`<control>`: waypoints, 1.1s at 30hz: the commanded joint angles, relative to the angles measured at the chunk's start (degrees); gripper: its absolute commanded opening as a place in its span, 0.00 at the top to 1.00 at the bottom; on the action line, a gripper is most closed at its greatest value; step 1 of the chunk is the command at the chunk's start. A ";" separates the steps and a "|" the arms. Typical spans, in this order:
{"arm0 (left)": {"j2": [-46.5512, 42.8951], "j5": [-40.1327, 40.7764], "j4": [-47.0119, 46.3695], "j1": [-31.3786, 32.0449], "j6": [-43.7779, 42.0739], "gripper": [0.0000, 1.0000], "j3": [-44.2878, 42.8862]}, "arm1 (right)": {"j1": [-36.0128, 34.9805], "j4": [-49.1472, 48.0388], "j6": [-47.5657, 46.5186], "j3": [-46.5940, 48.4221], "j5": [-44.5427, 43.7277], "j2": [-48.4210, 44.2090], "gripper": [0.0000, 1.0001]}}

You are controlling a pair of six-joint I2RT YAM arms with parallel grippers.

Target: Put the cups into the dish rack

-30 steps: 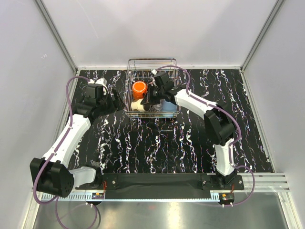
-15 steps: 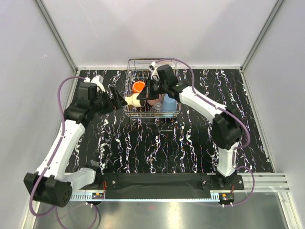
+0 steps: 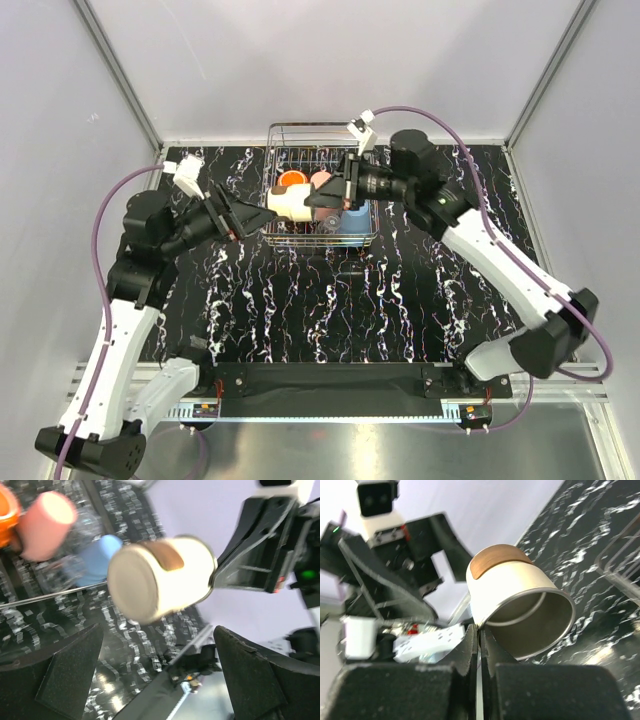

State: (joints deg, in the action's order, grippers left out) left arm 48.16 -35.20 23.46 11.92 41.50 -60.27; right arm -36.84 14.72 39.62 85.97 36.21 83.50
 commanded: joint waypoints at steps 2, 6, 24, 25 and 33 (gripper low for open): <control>-2.72 -7.94 -10.61 -0.32 4.82 0.01 1.20 | 0.01 -3.55 3.18 -3.00 6.67 -6.76 1.00; -3.69 -10.50 -14.85 -0.23 8.94 0.01 2.70 | -0.07 -8.46 6.96 -5.55 10.02 -9.32 1.00; -11.16 2.24 -30.23 1.17 19.15 0.01 10.87 | -0.07 -38.98 29.02 -15.22 5.54 -10.20 1.00; -10.90 2.50 -30.49 1.35 19.15 0.01 10.96 | 0.01 -40.28 29.81 -15.31 5.19 -10.12 1.00; -9.32 5.31 -32.25 3.98 18.97 0.01 11.23 | -0.16 -43.99 33.86 -15.49 5.81 -9.06 1.00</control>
State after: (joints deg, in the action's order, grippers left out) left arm 38.35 -32.51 -3.95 14.44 60.25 -49.25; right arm -36.84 -23.35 70.83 70.15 42.57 74.22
